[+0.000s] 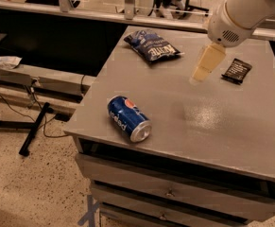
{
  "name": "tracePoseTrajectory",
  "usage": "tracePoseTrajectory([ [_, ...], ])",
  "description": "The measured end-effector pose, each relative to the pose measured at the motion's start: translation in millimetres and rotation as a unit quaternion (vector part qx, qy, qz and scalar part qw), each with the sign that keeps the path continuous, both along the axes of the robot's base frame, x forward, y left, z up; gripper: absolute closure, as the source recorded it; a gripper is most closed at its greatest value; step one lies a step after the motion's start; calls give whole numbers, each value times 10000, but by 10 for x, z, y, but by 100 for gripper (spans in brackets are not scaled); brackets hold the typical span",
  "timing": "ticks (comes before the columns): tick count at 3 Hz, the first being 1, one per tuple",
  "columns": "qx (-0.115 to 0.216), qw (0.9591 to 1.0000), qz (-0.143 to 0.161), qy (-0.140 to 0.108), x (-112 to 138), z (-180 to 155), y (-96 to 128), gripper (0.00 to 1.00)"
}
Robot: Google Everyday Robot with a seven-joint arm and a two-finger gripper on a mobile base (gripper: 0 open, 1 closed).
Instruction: Pick blue chip bag
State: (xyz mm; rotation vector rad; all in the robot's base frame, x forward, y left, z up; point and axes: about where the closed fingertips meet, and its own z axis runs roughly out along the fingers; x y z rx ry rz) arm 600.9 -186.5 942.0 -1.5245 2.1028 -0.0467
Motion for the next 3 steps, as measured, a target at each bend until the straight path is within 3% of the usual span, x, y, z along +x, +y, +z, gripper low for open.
tracePoseTrajectory([
  [1, 512, 9981, -158, -319, 255, -28, 163, 0],
  [2, 1420, 9858, -775, -452, 811, -203, 386, 0],
  [3, 2025, 9728, -1063, -372, 1212, -291, 633, 0],
])
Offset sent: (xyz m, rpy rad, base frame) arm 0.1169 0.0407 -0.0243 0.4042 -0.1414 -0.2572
